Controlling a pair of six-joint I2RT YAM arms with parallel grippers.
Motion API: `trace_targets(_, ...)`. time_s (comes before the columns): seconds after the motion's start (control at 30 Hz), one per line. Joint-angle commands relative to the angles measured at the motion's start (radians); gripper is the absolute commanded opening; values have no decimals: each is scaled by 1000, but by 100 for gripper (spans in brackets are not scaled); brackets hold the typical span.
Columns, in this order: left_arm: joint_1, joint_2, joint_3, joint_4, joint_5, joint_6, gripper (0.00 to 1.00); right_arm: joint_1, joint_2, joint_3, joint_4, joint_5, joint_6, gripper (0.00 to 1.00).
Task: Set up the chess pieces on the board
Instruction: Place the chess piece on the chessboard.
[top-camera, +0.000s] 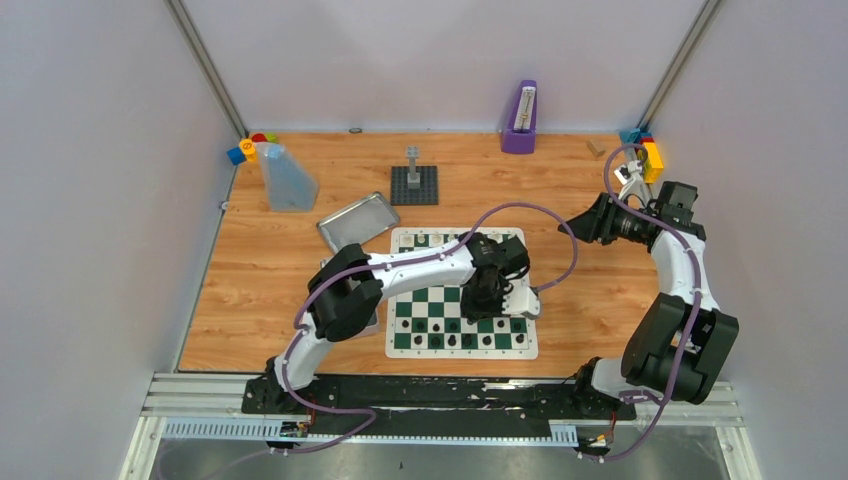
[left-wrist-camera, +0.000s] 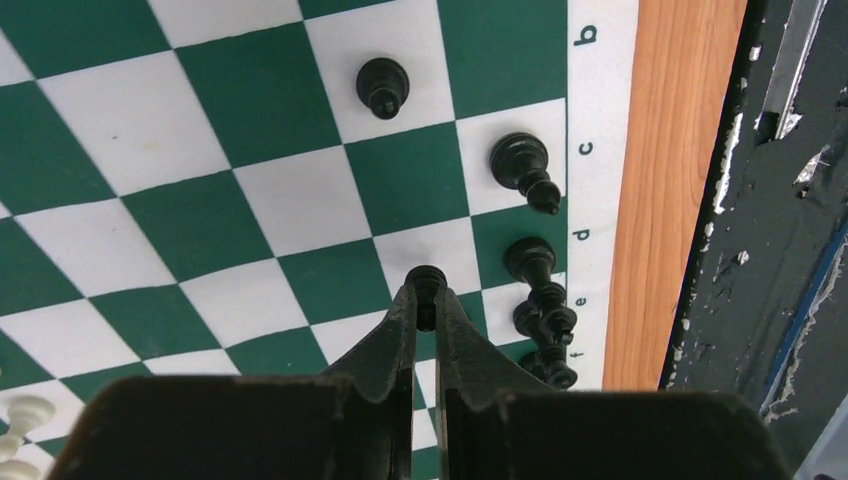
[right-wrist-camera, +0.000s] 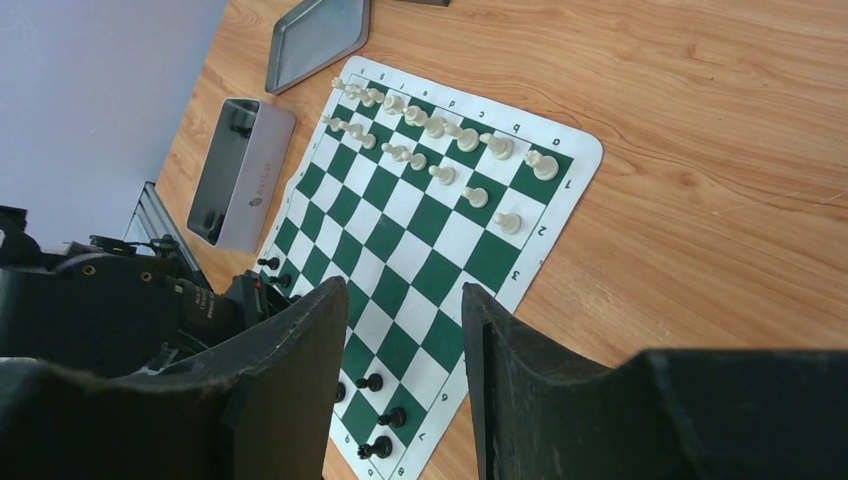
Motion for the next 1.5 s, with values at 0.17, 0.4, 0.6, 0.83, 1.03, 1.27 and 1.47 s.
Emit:
trace_targets(0.17,-33,32,6,24,13,-20,11,-2,-6,42,-11,-45,-17,47)
trace_targets(0.4,-33,33,-2,34,-10,-17,13,-2,-1,42,-13,-50,-19,47)
trace_targets(0.6,-33,40,-3,33,-22,-13,14,-3,-3,42,-14,-50,-20,47)
trace_targets(0.83,-34,30,-16,30,-32,-6,14,-3,3,42,-16,-55,-20,47)
trace_targets(1.03,-33,27,-19,25,-16,-7,14,-3,1,42,-17,-54,-22,47)
trace_targets(1.27,-34,22,-18,27,-20,-10,24,-3,0,42,-17,-55,-22,47)
trace_targets(1.47,-33,-23,-5,35,-47,-15,36,-3,3,44,-17,-57,-22,47)
